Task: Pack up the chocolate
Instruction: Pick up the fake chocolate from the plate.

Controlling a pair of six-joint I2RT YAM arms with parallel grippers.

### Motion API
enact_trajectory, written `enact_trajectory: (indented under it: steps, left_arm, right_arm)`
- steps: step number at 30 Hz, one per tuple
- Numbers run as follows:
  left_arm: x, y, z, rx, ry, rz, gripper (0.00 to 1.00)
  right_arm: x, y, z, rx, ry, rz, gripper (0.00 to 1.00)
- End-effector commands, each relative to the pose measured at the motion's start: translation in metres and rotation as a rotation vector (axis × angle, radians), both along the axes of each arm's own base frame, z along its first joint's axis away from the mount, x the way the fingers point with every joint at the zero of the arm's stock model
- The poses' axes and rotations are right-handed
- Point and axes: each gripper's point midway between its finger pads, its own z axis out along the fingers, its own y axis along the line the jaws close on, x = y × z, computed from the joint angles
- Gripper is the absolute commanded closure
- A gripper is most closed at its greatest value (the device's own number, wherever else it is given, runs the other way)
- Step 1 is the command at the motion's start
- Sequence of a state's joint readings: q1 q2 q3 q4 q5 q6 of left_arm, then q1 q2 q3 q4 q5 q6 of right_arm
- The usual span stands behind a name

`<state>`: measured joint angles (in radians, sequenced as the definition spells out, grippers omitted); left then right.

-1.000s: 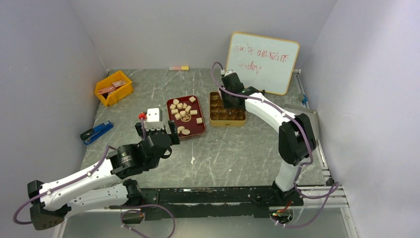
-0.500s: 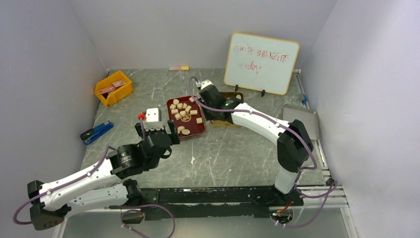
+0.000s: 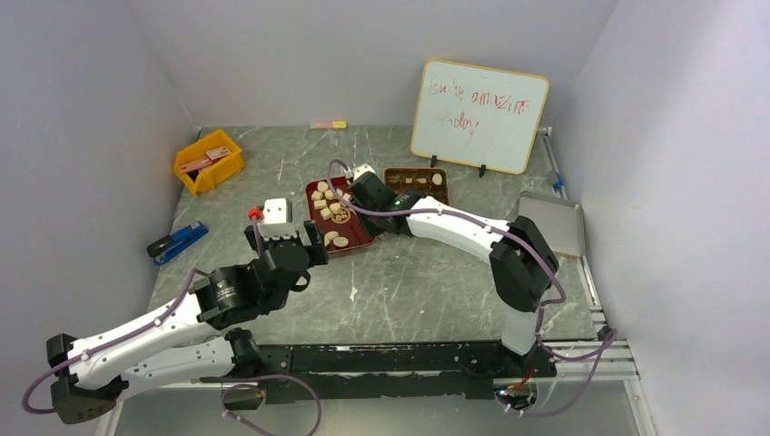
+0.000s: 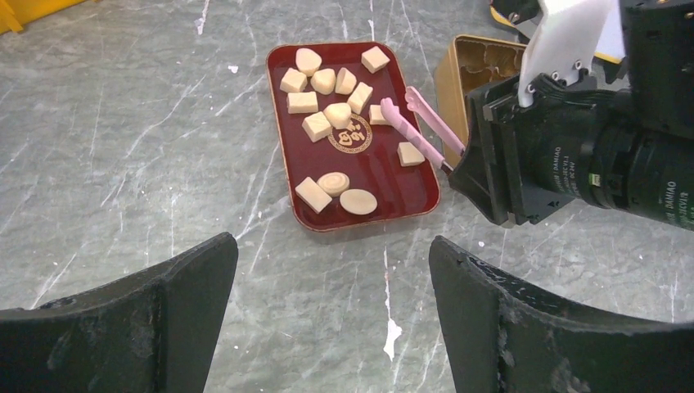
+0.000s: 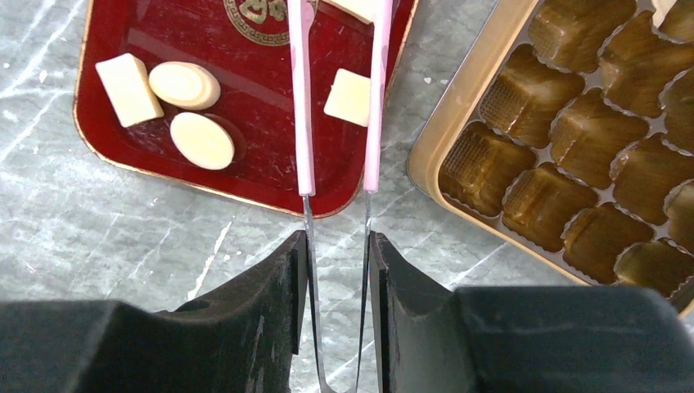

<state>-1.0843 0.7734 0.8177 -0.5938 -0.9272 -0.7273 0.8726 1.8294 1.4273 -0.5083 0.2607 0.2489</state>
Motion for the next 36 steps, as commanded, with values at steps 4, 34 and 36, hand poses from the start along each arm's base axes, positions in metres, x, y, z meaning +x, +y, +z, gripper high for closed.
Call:
enact_trajectory:
  steps: [4, 34, 36]
  left_arm:
    - [-0.001, -0.002, 0.015, -0.048, -0.019, -0.001, 0.09]
    - [-0.002, -0.003, 0.007, -0.057, -0.005, -0.009, 0.09]
    - [-0.002, -0.004, 0.007, -0.056, -0.004, -0.010, 0.09]
  right_arm:
    - [-0.007, 0.011, -0.004, -0.011, -0.005, 0.013, 0.65]
    - [-0.074, 0.019, -0.001, -0.027, -0.012, 0.104, 0.67]
    - [-0.075, 0.019, 0.004, -0.020, -0.022, 0.104, 0.67]
